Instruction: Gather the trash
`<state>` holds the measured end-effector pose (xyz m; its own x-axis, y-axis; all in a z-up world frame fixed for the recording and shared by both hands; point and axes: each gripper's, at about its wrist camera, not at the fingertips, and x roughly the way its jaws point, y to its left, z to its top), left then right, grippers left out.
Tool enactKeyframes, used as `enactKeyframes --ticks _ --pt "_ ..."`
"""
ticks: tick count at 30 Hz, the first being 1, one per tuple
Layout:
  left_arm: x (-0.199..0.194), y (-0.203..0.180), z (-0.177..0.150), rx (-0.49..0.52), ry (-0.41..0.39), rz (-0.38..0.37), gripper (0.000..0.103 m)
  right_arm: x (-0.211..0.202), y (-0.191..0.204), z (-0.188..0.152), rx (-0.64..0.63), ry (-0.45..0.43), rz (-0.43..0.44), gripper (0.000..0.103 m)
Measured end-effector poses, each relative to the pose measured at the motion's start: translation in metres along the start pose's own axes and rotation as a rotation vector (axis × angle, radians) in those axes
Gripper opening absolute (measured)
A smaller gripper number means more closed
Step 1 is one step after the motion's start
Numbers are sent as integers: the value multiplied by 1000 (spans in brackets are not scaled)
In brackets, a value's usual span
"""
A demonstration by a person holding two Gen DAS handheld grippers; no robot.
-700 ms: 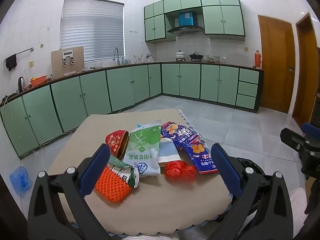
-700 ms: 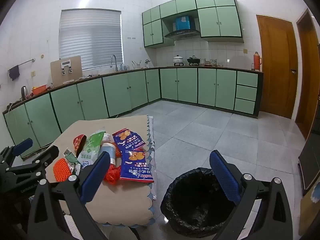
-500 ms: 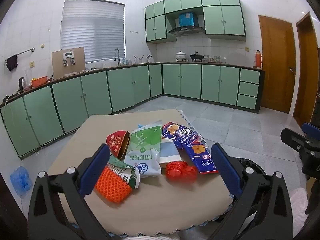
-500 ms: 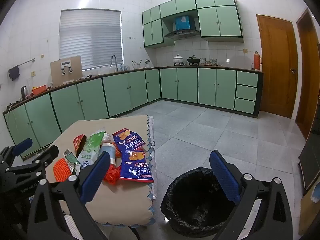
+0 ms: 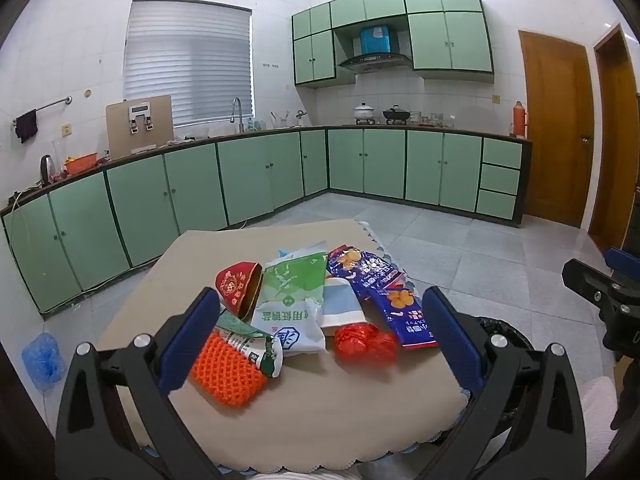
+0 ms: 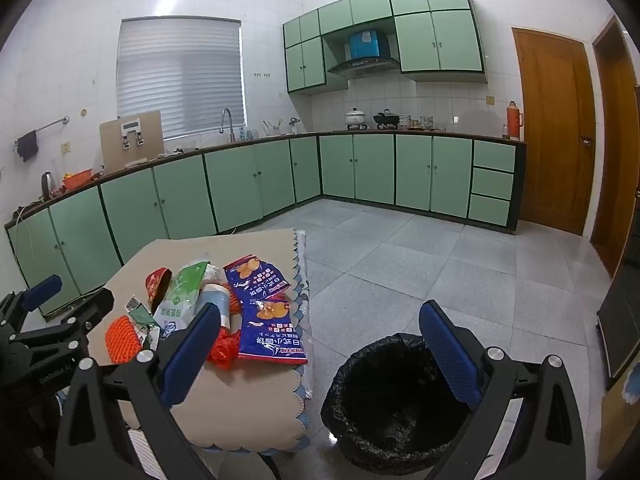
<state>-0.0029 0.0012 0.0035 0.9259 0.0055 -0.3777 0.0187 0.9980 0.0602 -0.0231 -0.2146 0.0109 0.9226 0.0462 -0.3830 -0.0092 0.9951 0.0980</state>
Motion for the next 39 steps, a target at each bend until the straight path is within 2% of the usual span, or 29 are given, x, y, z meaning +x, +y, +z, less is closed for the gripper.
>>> enactKeyframes --ticks 9,39 --pt "-9 5 8 1 -6 2 98 0 1 0 0 2 -1 97" --pt "-8 6 3 2 -3 12 98 6 -1 -8 9 8 -1 97"
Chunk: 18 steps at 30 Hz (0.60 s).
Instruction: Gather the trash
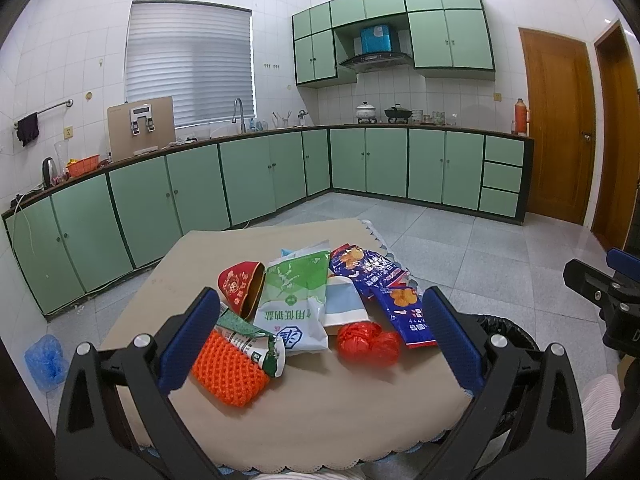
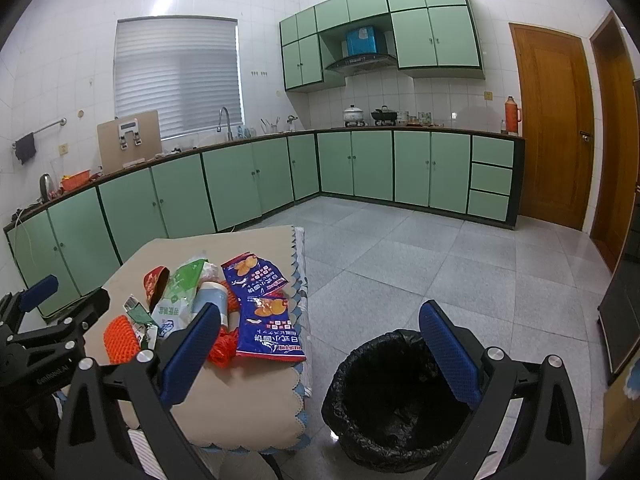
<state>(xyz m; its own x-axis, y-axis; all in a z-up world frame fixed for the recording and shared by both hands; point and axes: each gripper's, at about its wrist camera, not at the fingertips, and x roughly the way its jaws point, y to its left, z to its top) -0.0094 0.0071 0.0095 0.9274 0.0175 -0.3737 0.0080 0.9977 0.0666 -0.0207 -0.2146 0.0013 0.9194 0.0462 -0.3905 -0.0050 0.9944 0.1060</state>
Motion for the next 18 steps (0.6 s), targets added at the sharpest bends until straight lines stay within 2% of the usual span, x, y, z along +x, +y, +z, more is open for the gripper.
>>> enactKeyframes --ticks 18 --pt "0 1 -1 1 1 0 98 3 -1 -3 2 2 -2 97"
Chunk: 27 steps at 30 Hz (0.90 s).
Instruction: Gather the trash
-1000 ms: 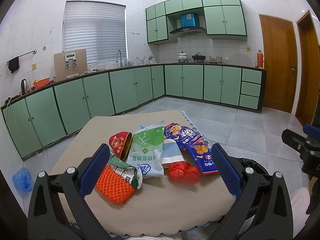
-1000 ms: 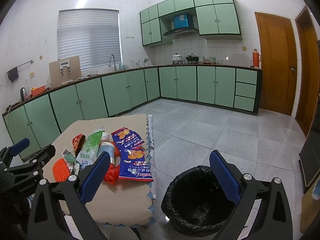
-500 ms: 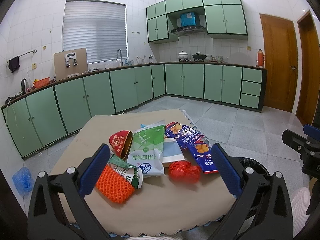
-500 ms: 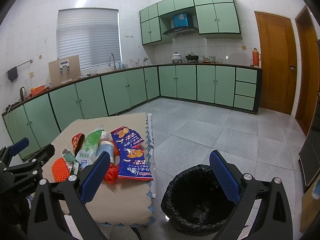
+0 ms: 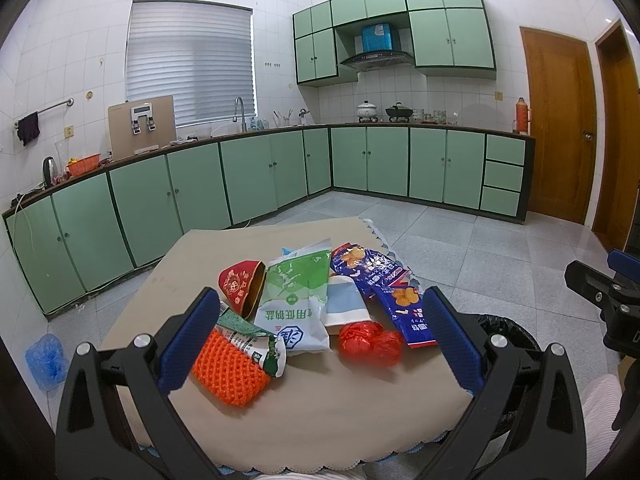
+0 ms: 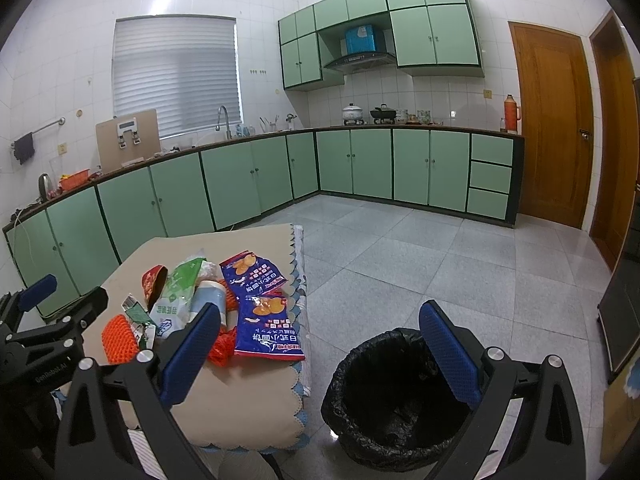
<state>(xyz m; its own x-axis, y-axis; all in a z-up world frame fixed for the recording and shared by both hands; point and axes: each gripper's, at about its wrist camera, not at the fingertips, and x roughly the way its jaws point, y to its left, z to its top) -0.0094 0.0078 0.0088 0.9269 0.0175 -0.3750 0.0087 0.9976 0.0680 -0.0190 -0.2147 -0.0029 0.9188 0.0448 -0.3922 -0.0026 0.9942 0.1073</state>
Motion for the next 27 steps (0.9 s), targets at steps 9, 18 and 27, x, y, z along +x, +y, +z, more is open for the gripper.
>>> enactKeyframes --ticks 9,18,27 --pt "1 0 -1 -1 4 0 98 7 -1 -3 4 6 -5 97" --pt "18 2 -2 -5 25 10 98 14 0 0 4 20 1 97" --pt "40 43 -8 -26 20 129 98 42 7 -1 15 61 21 97"
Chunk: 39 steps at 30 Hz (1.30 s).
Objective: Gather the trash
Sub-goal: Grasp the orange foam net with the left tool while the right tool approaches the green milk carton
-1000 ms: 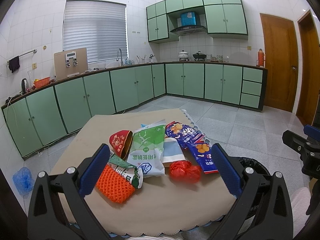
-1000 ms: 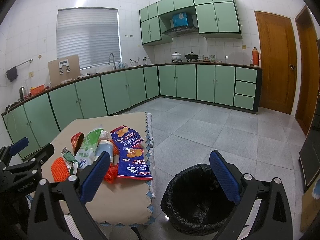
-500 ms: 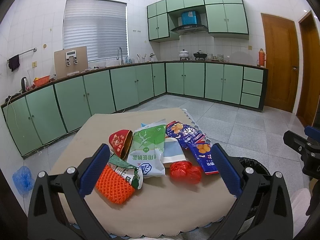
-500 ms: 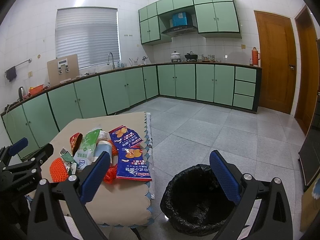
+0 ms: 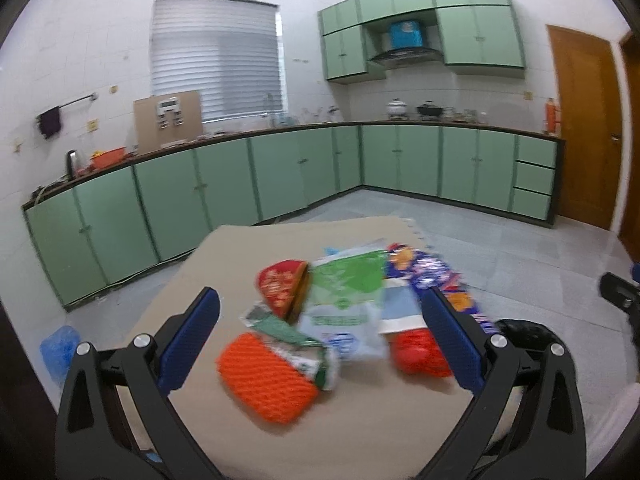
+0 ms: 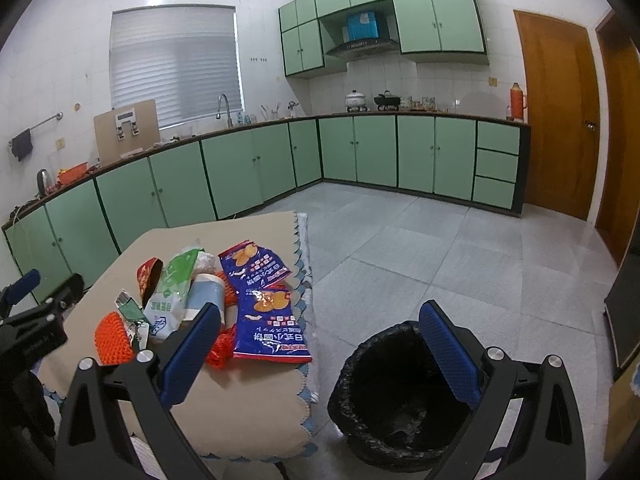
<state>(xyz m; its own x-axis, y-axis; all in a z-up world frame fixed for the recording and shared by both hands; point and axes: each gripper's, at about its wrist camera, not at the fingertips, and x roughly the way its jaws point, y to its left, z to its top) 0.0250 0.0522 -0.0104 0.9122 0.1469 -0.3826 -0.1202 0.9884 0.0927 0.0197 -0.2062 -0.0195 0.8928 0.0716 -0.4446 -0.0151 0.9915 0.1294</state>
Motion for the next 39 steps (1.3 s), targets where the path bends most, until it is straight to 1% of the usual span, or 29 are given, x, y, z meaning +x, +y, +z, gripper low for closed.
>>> enactKeyframes --ticks 3,7,13,16,21,27,29,32,34,39 --pt "17 19 -7 -10 19 61 98 14 9 -2 -14 11 29 97" --pt "32 36 -11 -34 34 98 98 33 24 -4 -50 16 63 97" --pt "49 54 -16 -47 56 128 98 60 45 -8 -110 43 103 97" --pt "60 63 -22 -58 88 133 98 72 53 -8 -104 64 135 97" --pt "73 84 -39 -68 141 151 98 88 73 -12 -130 90 175 97" --pt "81 104 -51 -82 163 181 98 110 104 -17 -151 117 249 88" --pt "84 108 -53 -87 174 190 98 116 118 -17 -170 124 275 83" --pt "87 115 -58 -97 187 200 98 123 137 -17 -200 118 305 78" --pt "88 119 -60 -105 197 194 98 126 146 -16 -204 123 328 75" --pt "94 116 -69 -110 232 151 98 128 152 -20 -209 125 339 75"
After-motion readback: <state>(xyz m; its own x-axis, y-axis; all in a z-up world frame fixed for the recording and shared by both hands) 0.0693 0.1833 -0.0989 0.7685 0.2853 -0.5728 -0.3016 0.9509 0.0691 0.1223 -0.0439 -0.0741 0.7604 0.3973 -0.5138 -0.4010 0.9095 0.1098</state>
